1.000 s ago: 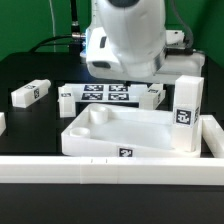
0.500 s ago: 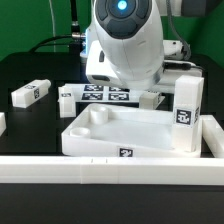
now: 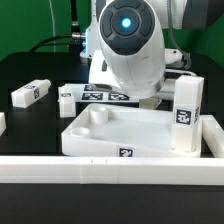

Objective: Assemble desk

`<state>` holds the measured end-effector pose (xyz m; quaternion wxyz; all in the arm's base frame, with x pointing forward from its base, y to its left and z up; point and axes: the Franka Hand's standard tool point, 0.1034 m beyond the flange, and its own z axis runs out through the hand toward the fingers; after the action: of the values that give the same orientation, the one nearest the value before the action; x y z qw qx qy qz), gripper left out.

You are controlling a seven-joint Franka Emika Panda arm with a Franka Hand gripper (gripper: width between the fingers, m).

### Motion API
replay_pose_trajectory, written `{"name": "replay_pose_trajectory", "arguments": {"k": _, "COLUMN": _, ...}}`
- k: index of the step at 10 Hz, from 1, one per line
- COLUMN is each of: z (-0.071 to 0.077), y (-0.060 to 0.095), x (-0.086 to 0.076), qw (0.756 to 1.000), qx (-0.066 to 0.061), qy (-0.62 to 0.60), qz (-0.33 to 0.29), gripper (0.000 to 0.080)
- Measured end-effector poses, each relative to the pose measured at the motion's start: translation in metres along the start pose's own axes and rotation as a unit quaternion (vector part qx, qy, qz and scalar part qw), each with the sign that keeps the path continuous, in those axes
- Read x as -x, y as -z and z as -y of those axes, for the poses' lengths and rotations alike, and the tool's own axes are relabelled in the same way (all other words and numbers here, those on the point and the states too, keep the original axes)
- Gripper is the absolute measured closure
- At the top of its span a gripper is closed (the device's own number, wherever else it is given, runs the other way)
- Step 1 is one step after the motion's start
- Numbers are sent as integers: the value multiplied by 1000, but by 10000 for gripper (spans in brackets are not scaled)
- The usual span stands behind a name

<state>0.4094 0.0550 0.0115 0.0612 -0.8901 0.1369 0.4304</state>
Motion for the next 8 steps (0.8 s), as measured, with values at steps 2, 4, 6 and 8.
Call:
{"name": "replay_pose_trajectory", "arguments": {"k": 2, "z": 0, "y": -1, "x": -2, "qw": 1000, "qx": 0, "qy": 0, "qz": -1, "gripper": 150}}
{"name": "replay_pose_trajectory", "arguments": {"k": 4, "z": 1, "y": -2, "x": -3, "qw": 1000, "qx": 1, "qy": 0, "qz": -2, "gripper": 432}}
{"name": "replay_pose_trajectory", "arguments": {"k": 6, "z": 1, "y": -1, "x": -3, "qw": 1000, "qx": 0, "qy": 0, "qz": -4, "gripper": 511}}
{"name": "replay_pose_trajectory", "arguments": {"k": 8, "z": -1, "y": 7, "x": -4, "qw": 1000, "qx": -3, "qy": 0, "qz": -7, "gripper": 511}}
